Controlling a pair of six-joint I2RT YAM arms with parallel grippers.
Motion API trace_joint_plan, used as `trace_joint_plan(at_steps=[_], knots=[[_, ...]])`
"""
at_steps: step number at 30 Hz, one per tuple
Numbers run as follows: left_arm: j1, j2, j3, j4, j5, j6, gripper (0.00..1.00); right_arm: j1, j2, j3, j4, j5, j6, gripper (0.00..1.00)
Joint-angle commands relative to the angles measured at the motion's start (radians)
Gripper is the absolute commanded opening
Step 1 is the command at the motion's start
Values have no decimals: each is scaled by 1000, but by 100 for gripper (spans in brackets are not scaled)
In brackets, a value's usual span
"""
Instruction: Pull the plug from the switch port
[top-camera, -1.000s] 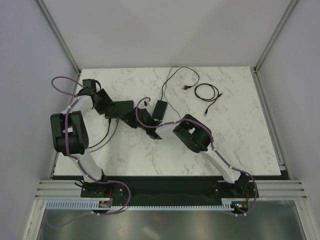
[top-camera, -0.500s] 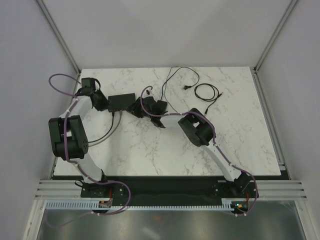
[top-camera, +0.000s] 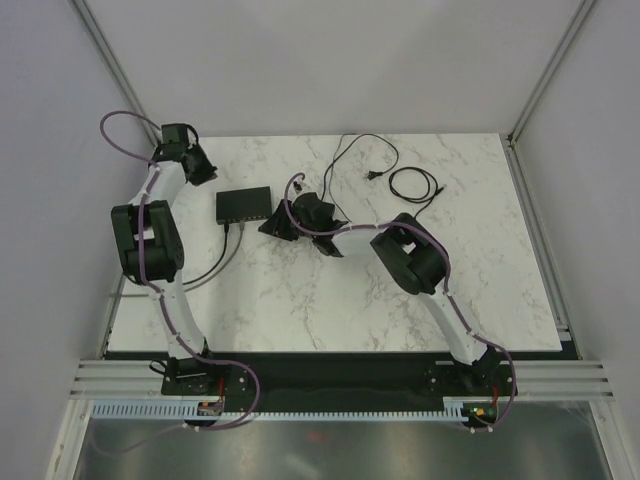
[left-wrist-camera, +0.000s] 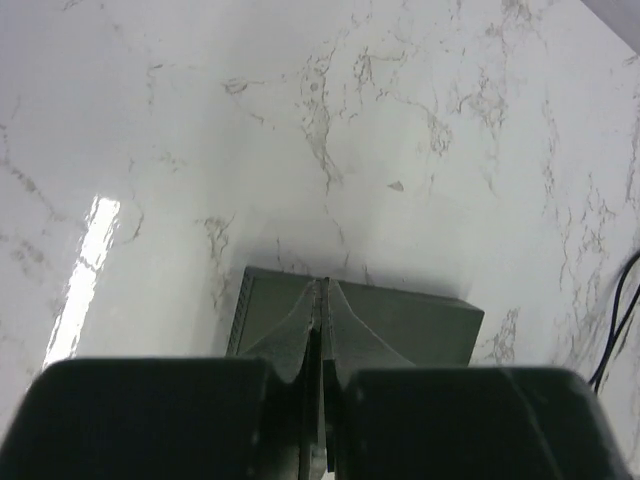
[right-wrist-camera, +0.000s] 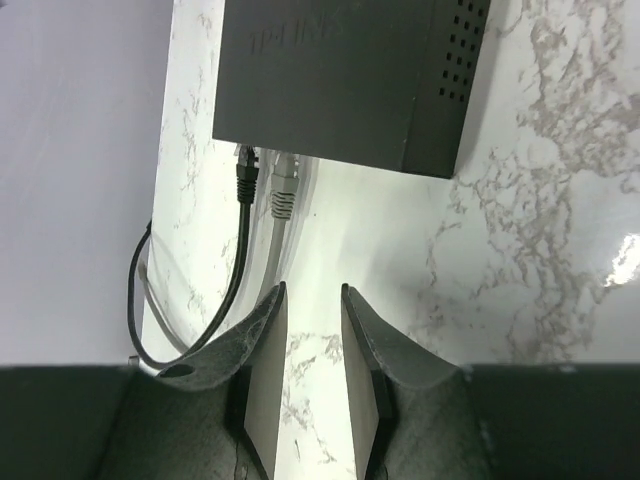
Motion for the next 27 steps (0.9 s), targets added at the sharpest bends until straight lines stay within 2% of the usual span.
trace_joint_plan(at_steps=[1, 6, 11, 13, 16, 23, 27], knots=[[-5, 104, 93, 90, 49, 29, 2, -33, -85, -31, 17, -41, -55, 36], [-35, 271, 269, 38, 16, 40, 2, -91, -62, -72, 133, -132, 68, 36], [-74, 319, 323, -79, -42, 57, 2, -110, -59, -75, 153, -149, 84, 36], [-74, 285, 282, -107, -44, 23, 2, -110, -60, -75, 152, -151, 82, 36], [-75, 193, 132, -107, -61, -8, 2, -110, -53, -63, 146, -162, 87, 36], [-66, 31, -150, -106, -173, 4, 2, -104, -54, -71, 149, -191, 82, 36], [-59, -53, -220, -106, -182, -5, 2, -88, -47, -71, 146, -197, 88, 36]])
